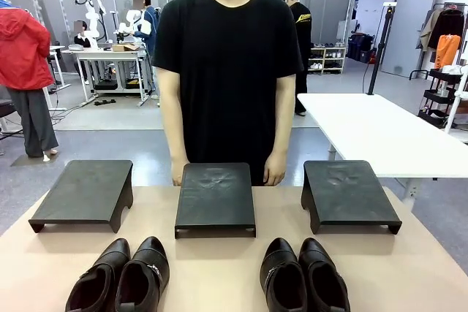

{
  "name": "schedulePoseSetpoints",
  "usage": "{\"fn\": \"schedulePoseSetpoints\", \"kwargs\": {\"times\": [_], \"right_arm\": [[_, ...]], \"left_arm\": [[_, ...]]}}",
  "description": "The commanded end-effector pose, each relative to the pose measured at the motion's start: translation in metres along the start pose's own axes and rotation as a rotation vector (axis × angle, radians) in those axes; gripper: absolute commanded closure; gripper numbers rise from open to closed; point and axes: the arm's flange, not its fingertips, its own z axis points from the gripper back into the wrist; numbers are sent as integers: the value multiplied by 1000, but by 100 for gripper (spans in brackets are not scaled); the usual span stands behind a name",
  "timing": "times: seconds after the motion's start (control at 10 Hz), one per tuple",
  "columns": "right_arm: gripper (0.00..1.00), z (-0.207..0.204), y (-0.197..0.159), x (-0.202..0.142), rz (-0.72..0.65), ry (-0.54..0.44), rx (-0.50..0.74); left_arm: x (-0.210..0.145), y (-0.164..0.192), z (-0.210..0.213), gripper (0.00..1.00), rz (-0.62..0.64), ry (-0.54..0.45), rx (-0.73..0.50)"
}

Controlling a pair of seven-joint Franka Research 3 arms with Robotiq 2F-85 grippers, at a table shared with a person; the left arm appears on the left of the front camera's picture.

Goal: Place the shoes on the stand as instructed by the person.
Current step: Pick up one pair of Shoes and place it on the Shoes Stand indicated by the person.

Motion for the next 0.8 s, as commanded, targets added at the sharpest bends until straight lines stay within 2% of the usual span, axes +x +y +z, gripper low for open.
{"fn": "schedulePoseSetpoints", "kwargs": {"times": [0.0, 0.7], "right_arm": [[0, 2, 2, 2, 4, -3, 7], [0, 2, 2, 2, 4, -3, 7]], "left_arm": [[0, 0, 2, 0, -8, -7, -10], [0, 0, 2, 0, -8, -7, -10]]}}
